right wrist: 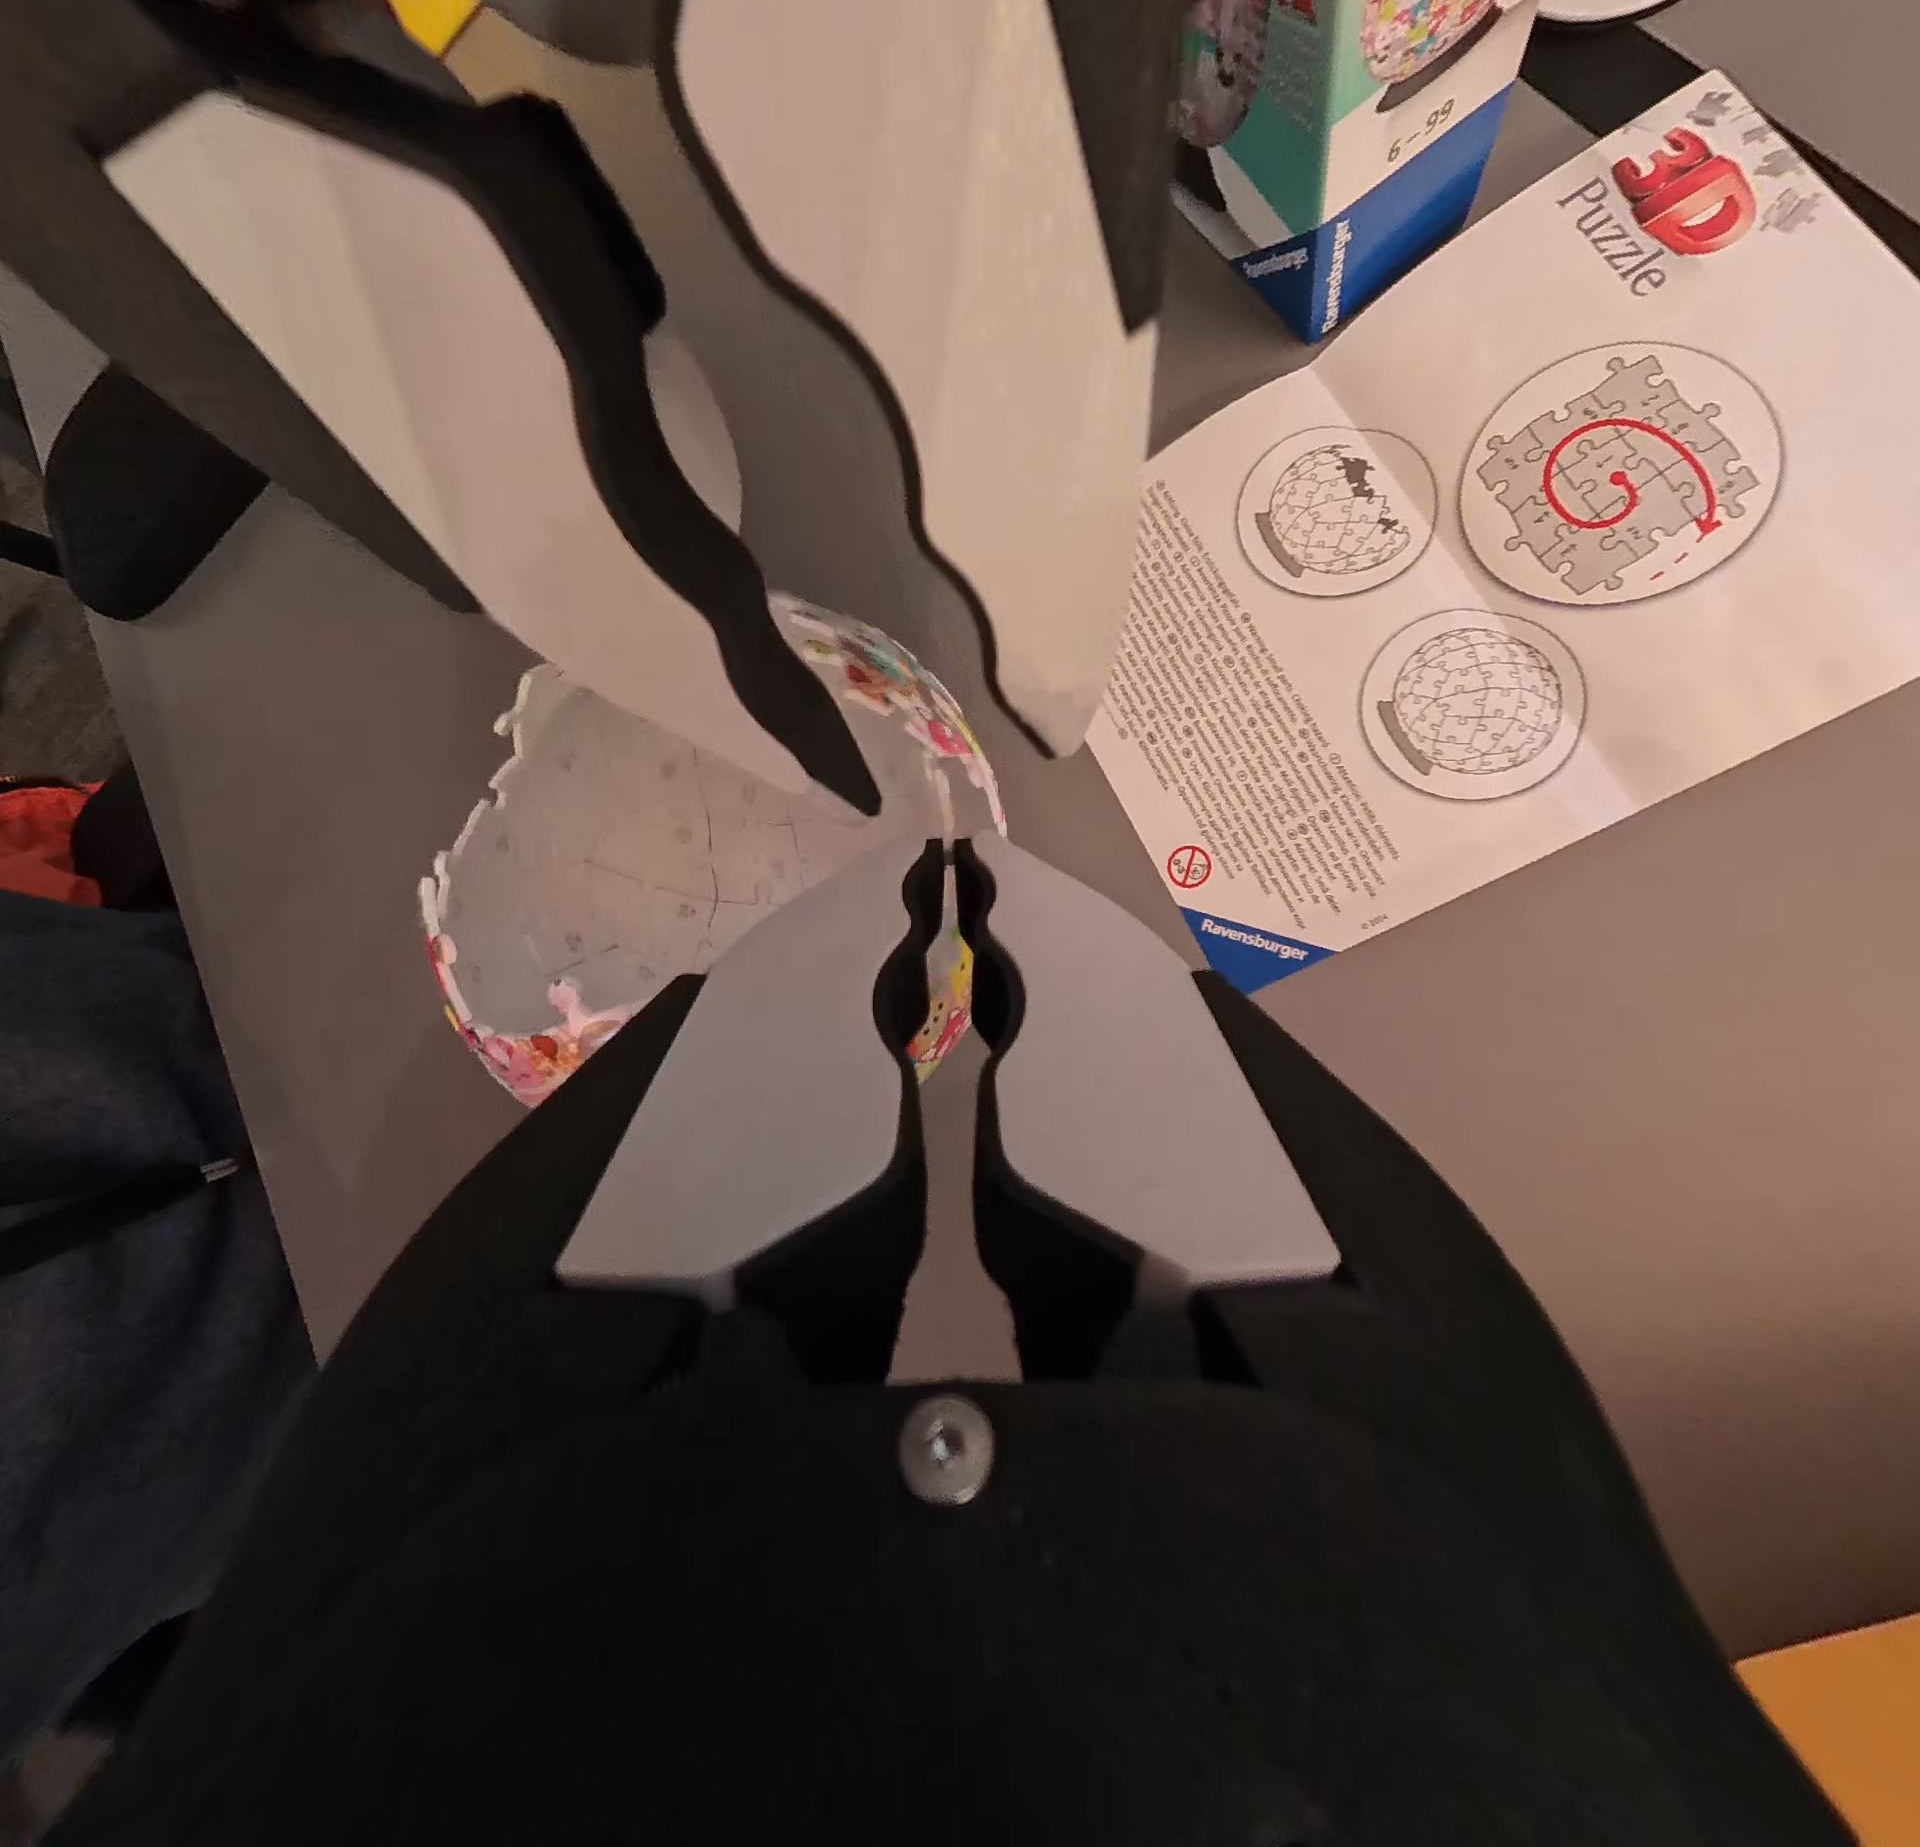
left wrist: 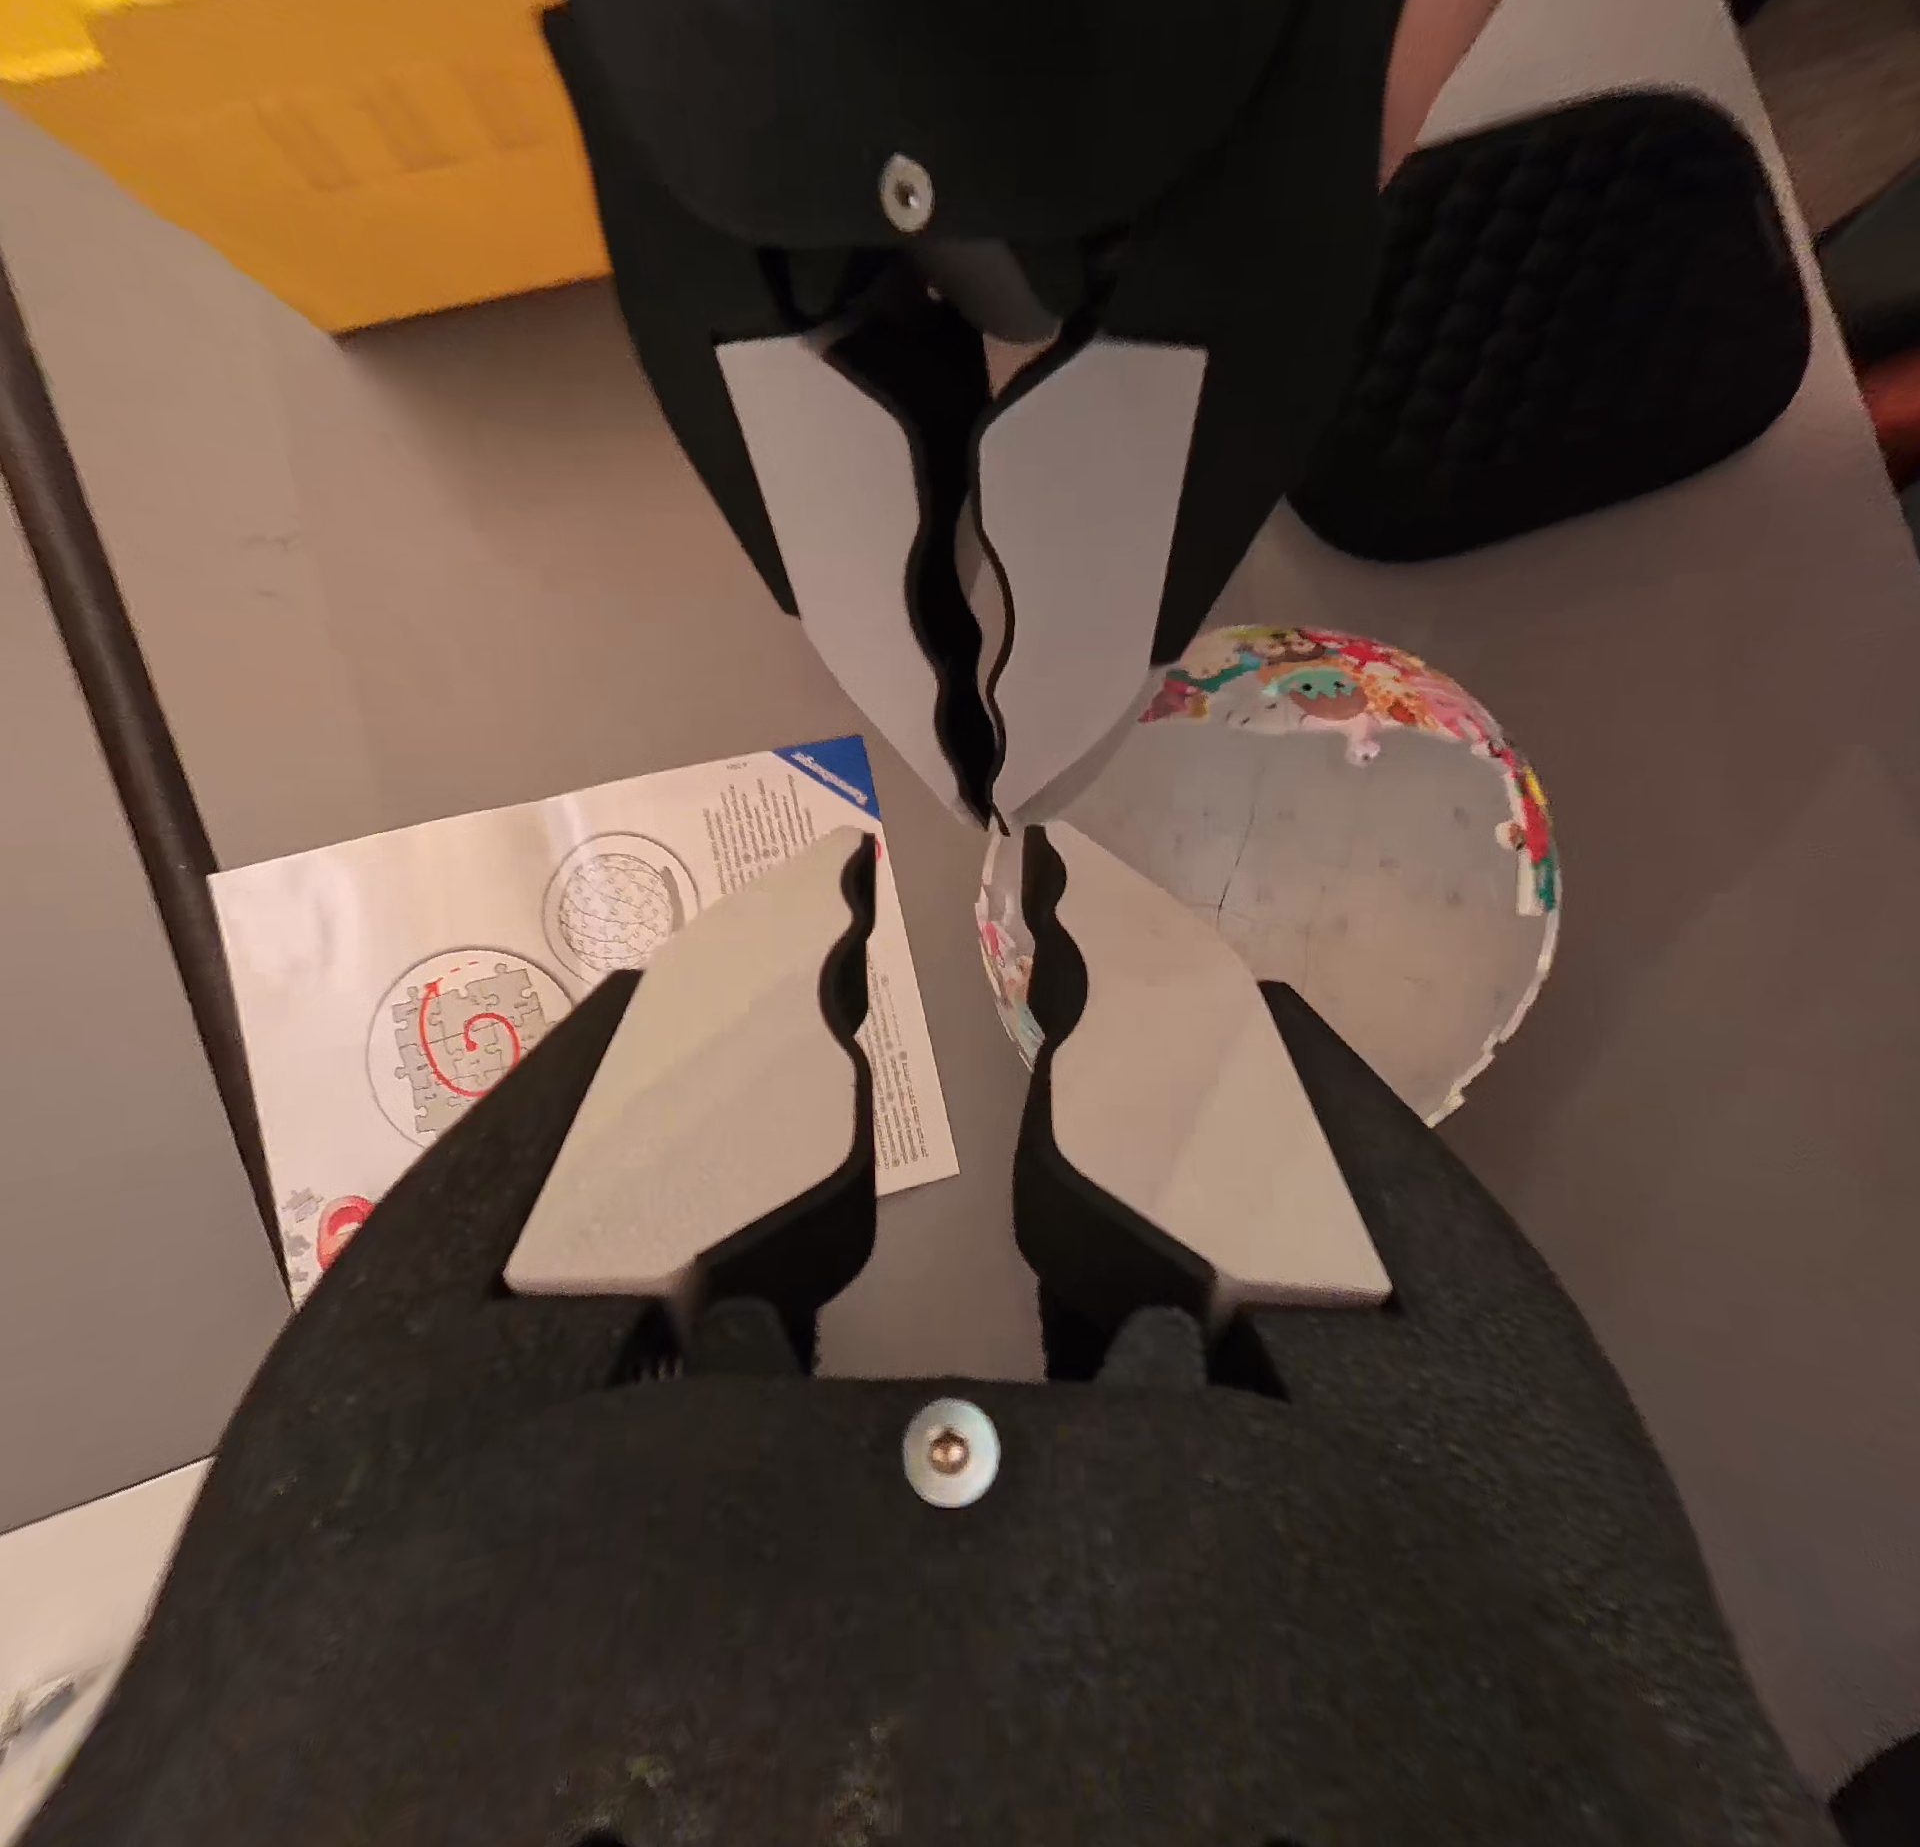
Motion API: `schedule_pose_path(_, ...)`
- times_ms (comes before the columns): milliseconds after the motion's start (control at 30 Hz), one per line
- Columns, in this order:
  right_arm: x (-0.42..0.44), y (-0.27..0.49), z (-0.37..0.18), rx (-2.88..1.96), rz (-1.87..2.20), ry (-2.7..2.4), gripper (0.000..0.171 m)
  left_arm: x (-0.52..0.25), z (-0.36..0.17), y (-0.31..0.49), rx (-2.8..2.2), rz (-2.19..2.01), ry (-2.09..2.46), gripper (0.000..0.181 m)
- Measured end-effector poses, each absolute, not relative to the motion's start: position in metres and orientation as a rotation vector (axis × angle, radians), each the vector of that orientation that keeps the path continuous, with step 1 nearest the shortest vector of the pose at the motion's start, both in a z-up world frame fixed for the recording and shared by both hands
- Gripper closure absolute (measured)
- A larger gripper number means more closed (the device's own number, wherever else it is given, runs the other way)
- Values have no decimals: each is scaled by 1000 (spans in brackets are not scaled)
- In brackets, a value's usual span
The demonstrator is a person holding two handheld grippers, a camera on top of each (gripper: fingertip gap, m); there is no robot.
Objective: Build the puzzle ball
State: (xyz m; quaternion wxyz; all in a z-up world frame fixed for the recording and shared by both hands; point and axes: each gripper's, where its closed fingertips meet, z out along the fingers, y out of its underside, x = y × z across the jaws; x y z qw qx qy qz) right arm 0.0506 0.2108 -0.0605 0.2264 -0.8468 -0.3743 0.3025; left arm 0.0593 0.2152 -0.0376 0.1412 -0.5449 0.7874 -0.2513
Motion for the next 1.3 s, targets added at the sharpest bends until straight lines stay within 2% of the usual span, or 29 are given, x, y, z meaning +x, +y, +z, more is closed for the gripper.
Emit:
schedule_pose_path(367, 57, 203, -41, -2230, 841, -1069, 168, 48, 2, 226, -1576, -912, 1882, 152)
schedule_pose_path(500, 53, 203, -21, -2117, 890, -1110, 168, 45, 35, 221, -1487, -1050, 1682, 151)
schedule_pose_path(700, 63, 207, 6, -2083, 833, -1169, 168, 39, 80, 207, -1314, -1022, 1519, 124)
schedule_pose_path(833, 67, 203, 19, -1974, 784, -1147, 168, 41, 97, 206, -1266, -1021, 1432, 130)
schedule_pose_path(900, 68, 202, 13, -1964, 753, -1170, 168, 43, 96, 209, -1272, -1013, 1421, 153)
schedule_pose_path(1033, 65, 205, 2, -1949, 769, -1209, 168, 42, 80, 213, -1304, -1059, 1500, 181)
schedule_pose_path(1200, 59, 202, -14, -1967, 753, -1321, 168, 46, 90, 218, -1274, -1219, 1419, 181)
schedule_pose_path(1300, 56, 204, -25, -2000, 706, -1359, 168, 44, 80, 219, -1296, -1229, 1469, 160)
